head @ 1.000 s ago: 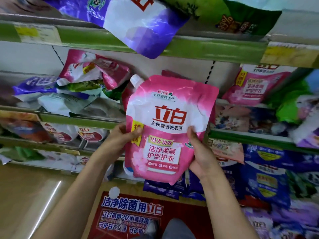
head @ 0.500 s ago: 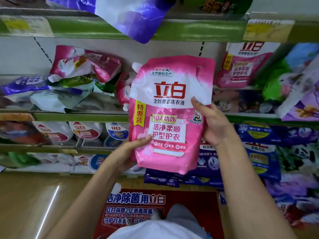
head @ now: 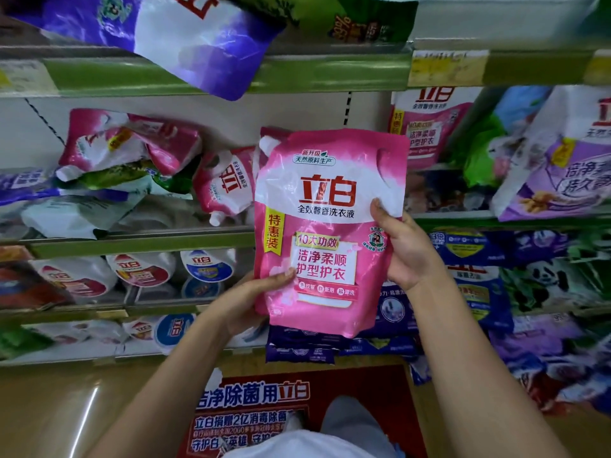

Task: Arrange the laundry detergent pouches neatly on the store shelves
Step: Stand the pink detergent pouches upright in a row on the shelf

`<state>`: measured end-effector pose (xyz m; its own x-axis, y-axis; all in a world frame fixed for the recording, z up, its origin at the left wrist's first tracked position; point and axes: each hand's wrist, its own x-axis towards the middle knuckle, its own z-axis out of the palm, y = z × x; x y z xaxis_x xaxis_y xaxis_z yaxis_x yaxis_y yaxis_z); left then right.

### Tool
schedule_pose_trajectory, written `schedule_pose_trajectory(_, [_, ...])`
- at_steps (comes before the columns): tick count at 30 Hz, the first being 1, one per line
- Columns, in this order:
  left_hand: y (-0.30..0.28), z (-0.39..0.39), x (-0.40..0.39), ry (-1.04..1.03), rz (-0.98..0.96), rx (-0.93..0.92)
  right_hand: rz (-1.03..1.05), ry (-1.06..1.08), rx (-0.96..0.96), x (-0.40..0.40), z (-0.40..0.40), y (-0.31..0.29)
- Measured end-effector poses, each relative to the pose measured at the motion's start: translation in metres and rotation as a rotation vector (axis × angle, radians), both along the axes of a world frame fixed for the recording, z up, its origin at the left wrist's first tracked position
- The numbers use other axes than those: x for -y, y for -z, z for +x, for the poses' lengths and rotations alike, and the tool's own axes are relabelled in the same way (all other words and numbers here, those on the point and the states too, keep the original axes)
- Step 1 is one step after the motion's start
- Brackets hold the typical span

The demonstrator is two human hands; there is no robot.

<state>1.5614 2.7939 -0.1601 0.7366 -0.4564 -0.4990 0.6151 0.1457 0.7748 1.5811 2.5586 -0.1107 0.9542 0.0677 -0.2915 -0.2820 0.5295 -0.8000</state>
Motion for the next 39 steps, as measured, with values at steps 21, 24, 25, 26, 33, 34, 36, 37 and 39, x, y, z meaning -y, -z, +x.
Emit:
schedule_pose_trajectory(21, [-0.013,0.072,0.203,0.012,0.177,0.298,-0.244,0.101,0.007,0.194,0.08,-0.02])
schedule_pose_trajectory(24, [-0.022,0.092,0.223,-0.021,0.158,0.345,-0.281,0.07,0.078,0.21,0.107,-0.024])
schedule_pose_trajectory(25, [-0.023,0.1,0.23,-0.031,0.155,0.357,-0.296,0.072,0.091,0.216,0.117,-0.025])
schedule_pose_trajectory(26, [-0.023,0.109,0.235,-0.039,0.159,0.36,-0.313,0.078,0.106,0.221,0.126,-0.027])
schedule_pose_trajectory(33, [-0.008,0.169,0.27,-0.196,0.288,0.455,-0.331,0.083,0.284,0.241,0.176,-0.015])
schedule_pose_trajectory(34, [-0.001,0.176,0.272,-0.209,0.318,0.472,-0.338,0.086,0.287,0.244,0.18,-0.007])
schedule_pose_trajectory(36, [0.014,0.188,0.273,-0.204,0.373,0.494,-0.353,0.056,0.29,0.25,0.188,0.011])
schedule_pose_trajectory(37, [0.022,0.193,0.272,-0.184,0.375,0.506,-0.354,0.032,0.293,0.254,0.191,0.019])
schedule_pose_trajectory(39, [0.036,0.197,0.271,-0.153,0.327,0.545,-0.34,-0.004,0.297,0.258,0.192,0.03])
